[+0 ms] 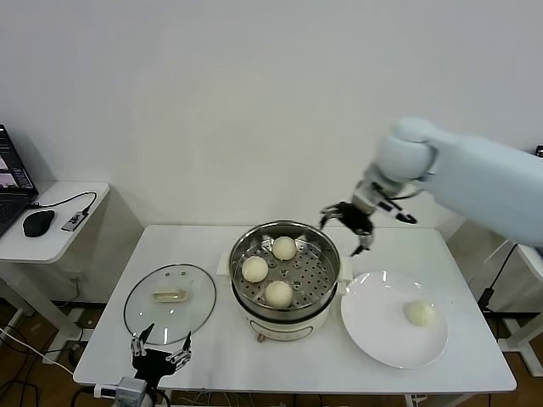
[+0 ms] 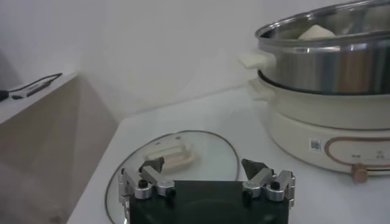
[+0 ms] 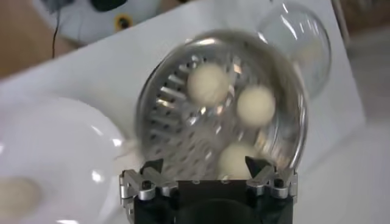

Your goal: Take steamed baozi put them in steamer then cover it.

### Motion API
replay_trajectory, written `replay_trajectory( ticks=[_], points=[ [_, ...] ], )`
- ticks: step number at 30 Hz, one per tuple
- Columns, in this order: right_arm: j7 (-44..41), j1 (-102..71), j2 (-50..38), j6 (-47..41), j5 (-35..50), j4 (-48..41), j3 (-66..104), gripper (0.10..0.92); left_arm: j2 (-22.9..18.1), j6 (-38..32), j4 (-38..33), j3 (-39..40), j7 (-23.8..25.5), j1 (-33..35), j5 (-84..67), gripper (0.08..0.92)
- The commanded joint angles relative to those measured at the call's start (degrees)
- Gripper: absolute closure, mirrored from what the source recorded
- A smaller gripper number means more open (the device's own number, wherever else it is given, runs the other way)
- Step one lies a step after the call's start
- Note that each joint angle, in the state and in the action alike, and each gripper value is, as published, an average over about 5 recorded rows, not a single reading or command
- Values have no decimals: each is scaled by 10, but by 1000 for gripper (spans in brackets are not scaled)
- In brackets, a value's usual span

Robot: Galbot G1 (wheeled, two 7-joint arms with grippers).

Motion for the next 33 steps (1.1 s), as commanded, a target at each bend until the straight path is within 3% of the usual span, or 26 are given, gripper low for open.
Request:
replay_trajectory(
  ticks=[1, 18, 33],
  points=[
    [-15, -52, -149, -265, 28, 23, 33, 203, 3, 1, 0, 3, 1, 0, -2, 177],
    [-1, -355, -120, -220, -166, -52, 250, 203, 9, 12, 12, -11, 7, 7, -41, 177],
    [23, -454, -79, -182, -245, -108, 322, 203, 10, 9, 25, -12, 8, 10, -25, 177]
  ],
)
